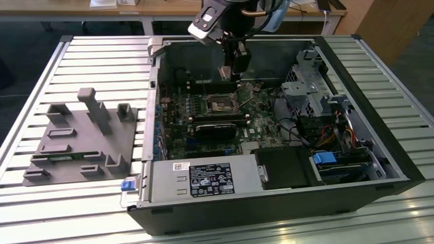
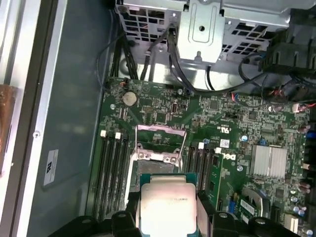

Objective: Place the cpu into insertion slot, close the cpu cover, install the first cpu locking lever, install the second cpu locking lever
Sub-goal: 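Place the cpu into insertion slot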

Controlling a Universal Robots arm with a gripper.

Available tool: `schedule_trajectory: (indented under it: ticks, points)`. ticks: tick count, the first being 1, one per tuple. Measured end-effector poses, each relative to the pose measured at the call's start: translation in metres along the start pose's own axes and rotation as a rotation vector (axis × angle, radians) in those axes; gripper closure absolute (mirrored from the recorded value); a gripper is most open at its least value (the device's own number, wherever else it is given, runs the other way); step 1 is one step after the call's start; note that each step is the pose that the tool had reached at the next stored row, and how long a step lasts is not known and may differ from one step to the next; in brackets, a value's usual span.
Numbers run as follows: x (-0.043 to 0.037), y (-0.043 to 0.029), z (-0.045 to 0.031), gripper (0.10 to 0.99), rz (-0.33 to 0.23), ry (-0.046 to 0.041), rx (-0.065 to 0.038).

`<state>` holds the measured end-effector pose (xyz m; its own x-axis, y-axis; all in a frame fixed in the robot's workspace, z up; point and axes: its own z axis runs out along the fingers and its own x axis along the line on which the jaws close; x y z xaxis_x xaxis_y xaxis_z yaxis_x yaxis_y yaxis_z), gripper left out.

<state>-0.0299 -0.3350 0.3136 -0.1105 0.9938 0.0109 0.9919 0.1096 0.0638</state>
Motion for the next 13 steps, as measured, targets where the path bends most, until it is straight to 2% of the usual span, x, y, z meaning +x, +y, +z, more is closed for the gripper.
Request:
schedule_trajectory:
  ticks: [8, 13]
  points:
    - [0.0018, -0.0032, 0.0118, 0.549, 0.03, -0.0112, 0.001]
    - [0.0019, -0.0051, 0.0184, 0.549, 0.036, -0.0269, 0.001]
